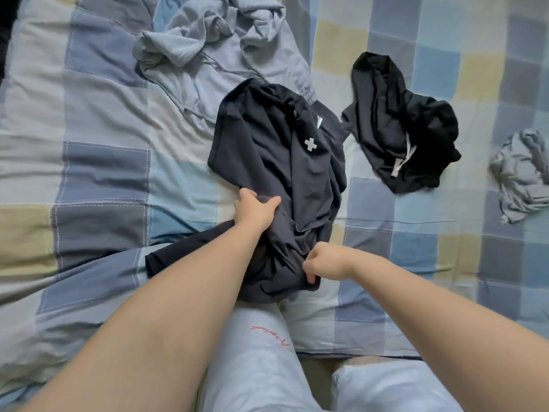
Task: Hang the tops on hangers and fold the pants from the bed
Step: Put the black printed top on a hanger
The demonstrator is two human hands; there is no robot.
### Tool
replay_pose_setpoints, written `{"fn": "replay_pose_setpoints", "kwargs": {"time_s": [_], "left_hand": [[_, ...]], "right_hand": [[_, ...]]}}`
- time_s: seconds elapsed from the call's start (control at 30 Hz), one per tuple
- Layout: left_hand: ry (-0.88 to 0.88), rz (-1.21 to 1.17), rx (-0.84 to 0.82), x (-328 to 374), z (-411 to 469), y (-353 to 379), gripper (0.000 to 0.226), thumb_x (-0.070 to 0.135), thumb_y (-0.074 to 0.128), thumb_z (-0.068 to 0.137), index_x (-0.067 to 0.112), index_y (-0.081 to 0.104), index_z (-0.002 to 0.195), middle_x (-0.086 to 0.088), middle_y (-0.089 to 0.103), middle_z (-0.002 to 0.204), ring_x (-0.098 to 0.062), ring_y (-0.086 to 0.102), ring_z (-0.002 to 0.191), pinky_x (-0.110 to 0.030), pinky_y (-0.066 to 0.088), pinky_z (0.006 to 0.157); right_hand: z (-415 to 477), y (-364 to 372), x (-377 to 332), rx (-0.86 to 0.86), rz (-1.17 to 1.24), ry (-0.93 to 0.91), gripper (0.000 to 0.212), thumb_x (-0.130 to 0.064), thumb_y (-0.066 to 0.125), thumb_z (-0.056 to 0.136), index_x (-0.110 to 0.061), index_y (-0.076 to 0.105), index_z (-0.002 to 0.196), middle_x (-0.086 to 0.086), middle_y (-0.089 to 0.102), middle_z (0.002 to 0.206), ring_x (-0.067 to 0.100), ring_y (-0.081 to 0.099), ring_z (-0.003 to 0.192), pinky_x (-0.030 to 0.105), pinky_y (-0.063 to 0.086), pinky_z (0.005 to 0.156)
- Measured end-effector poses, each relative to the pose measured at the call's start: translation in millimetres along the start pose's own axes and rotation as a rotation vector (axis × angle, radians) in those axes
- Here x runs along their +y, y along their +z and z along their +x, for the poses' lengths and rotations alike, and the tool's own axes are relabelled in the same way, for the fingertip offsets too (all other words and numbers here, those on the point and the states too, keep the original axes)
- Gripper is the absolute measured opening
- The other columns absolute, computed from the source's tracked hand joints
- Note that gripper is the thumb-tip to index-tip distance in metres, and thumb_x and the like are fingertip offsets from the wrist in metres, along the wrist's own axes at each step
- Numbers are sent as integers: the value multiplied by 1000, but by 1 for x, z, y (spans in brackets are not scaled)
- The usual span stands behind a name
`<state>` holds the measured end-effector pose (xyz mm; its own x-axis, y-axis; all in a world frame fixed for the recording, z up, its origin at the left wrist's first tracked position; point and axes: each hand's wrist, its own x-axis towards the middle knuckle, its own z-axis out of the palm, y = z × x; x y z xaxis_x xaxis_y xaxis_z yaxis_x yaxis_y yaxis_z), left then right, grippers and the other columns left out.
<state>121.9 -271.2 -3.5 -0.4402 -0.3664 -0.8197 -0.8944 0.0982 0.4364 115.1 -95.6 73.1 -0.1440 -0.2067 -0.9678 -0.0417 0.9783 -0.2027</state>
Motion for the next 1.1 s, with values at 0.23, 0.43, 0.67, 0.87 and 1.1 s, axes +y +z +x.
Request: {"fn": "replay_pose_setpoints", "kwargs": {"time_s": [0.23,0.43,0.67,0.87,1.1], "left_hand": [[18,-151,70,-12,-12,-17,30,16,63,79,18,37,63,4,55,51,-22,62,56,-25,42,55],[130,287,-124,-74,-45,-30,35,27,65,80,17,38,60,11,47,46,-13,68,59,-28,42,55],[-84,-348,-58,-72,-39,-46,51,26,75,87,21,35,56,3,46,63,-11,46,63,-27,44,67],[-181,-1054,-347,-61,-58,-75,19,-3,64,91,11,51,91,-15,64,91,-24,67,77,-34,58,71],[45,-684,-95,-51,-105,-101,50,-20,52,82,21,60,111,-14,63,90,-23,58,78,-35,49,72]], "right_hand": [[7,-2,12,350,229,55,26,-29,52,97,-9,65,105,9,69,109,29,62,104,35,47,80],[21,-32,-7,522,253,-69,37,-23,54,96,-21,49,133,1,60,127,22,55,111,34,46,89],[51,-62,-74,501,-94,-205,64,-25,57,94,-34,30,151,3,41,147,29,41,130,46,38,106],[57,-35,-87,187,-372,-254,70,-23,61,88,-42,33,150,-4,36,154,29,30,141,52,29,110],[24,-9,-69,502,-423,-209,23,-21,55,91,-21,51,114,2,54,109,30,49,109,39,29,80]]}}
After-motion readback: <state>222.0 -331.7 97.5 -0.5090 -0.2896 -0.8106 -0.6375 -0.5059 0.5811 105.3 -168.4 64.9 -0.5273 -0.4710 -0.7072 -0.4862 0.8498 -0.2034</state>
